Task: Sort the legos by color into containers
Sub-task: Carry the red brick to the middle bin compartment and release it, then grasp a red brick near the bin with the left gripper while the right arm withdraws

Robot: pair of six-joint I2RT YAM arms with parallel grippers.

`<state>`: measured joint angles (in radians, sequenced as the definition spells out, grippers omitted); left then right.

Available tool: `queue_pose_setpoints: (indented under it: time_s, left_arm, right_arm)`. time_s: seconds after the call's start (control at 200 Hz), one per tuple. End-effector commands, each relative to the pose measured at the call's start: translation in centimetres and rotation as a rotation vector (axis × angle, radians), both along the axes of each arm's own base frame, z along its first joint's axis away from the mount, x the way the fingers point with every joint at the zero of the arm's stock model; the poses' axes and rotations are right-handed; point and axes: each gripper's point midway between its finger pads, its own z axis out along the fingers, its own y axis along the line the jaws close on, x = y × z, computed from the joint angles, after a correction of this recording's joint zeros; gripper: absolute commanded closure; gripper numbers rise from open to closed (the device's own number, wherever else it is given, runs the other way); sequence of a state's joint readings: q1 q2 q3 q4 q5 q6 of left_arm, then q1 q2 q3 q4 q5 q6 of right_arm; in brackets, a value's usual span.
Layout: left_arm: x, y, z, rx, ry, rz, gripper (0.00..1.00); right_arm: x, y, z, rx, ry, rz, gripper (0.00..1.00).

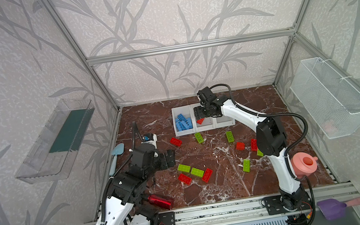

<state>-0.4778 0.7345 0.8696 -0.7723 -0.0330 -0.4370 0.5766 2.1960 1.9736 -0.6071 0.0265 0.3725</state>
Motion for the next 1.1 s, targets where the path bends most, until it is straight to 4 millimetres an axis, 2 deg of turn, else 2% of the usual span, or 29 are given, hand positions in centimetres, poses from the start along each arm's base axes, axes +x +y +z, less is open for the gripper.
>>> queue_pose_setpoints:
  time_s: [0.0, 0.175, 0.3, 0.33, 0.34, 0.36, 0.415, 0.46, 0.585, 0.775, 0.92, 1.094]
  left_arm:
    - [0.2, 0.7, -0.7, 0.048, 0.020, 0.030, 0.01]
    - [0.8, 0.7, -1.8, 0.074, 0.081, 0.056, 0.01]
    - [1.4, 0.1, -3.1, 0.026, 0.136, 0.103, 0.02]
    - [1.6, 0.0, -3.7, 0.014, 0.149, 0.119, 0.02]
    - [1.7, -0.1, -3.9, 0.011, 0.154, 0.123, 0.02]
    - [1.8, -0.1, -4.4, 0.006, 0.162, 0.134, 0.02]
    - [2.2, -0.3, -5.5, -0.005, 0.181, 0.157, 0.02]
    - [2.6, -0.6, -6.4, -0.014, 0.197, 0.174, 0.03]
    - [4.0, -1.5, -9.0, -0.054, 0.243, 0.226, 0.03]
    - [7.0, -2.7, -11.3, -0.067, 0.274, 0.285, 0.03]
    - [9.2, -3.7, -12.4, -0.025, 0.295, 0.279, 0.04]
    - [11.2, -4.2, -13.9, 0.087, 0.313, 0.226, 0.05]
  right_arm:
    - [-1.2, -0.2, 4.3, 0.053, -0.058, 0.033, 0.19]
    - [-4.0, -1.1, 6.9, 0.124, -0.098, 0.048, 0.19]
    - [-7.2, -2.0, 7.9, 0.176, -0.114, 0.061, 0.19]
    - [-8.1, -2.2, 8.2, 0.183, -0.123, 0.068, 0.19]
    - [-8.3, -2.3, 7.8, 0.179, -0.116, 0.068, 0.19]
    - [-9.1, -2.6, 8.8, 0.195, -0.139, 0.071, 0.19]
    - [-10.7, -3.2, 8.8, 0.213, -0.155, 0.075, 0.19]
    - [-11.9, -3.7, 8.6, 0.232, -0.158, 0.076, 0.19]
    - [-15.2, -5.7, 6.4, 0.249, -0.124, 0.068, 0.19]
    - [-18.9, -8.7, 3.2, 0.237, -0.107, 0.036, 0.19]
    - [-20.3, -10.4, 1.6, 0.217, -0.117, 0.013, 0.19]
    - [-21.4, -10.9, 0.6, 0.217, -0.100, 0.024, 0.19]
